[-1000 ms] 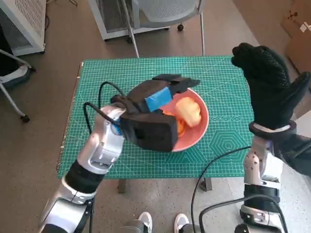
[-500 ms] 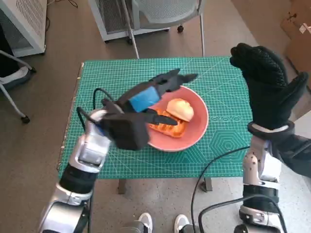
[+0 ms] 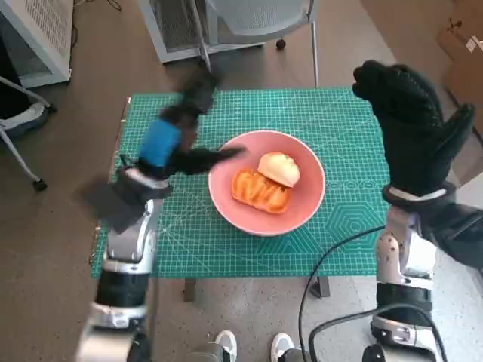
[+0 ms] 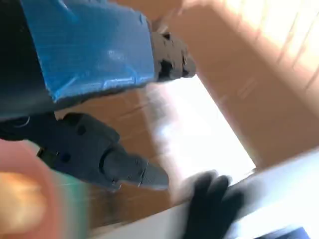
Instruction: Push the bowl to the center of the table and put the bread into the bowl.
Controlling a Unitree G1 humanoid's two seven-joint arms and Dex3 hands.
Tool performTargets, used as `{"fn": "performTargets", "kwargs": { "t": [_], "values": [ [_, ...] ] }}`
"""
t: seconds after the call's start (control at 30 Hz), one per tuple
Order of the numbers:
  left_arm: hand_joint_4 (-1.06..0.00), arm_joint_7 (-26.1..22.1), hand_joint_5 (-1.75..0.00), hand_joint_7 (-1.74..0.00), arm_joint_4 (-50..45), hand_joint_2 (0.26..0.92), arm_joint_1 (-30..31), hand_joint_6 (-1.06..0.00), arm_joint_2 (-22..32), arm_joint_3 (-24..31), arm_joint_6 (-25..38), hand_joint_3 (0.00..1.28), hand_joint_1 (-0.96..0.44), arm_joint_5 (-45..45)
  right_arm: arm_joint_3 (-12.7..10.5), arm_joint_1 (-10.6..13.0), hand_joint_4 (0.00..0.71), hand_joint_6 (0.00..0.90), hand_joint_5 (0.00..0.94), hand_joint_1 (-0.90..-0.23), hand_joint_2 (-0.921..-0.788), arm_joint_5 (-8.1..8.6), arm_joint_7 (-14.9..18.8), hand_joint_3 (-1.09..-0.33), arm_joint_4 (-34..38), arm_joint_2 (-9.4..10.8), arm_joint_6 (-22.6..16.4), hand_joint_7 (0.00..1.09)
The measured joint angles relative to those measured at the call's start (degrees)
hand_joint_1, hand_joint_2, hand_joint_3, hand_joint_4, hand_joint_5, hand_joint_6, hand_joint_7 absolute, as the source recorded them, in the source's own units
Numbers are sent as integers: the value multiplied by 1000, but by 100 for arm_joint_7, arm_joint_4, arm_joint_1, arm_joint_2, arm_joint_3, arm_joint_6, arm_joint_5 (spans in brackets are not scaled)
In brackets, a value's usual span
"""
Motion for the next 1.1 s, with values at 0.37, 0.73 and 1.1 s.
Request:
{"fn": "performTargets", "kwargs": {
  "t": [0.37,0.73,1.1],
  "values": [
    [1,148,1,-344,-270,921,155,0,-72,303,-143,241,-648,-248,-39,-317,359,406,8,-618,-921,-21,-102,-583,143,-15,69,16],
    [1,47,1,-283,-448,921,224,1,-30,341,-123,222,-595,-318,7,-481,365,411,8,-613,-921,-239,-263,-582,253,-16,114,16],
    [1,-64,1,-231,-518,921,224,1,3,311,77,209,-533,-478,53,-613,365,414,5,-597,-921,-397,-389,-583,256,-18,252,16]
  ]
}}
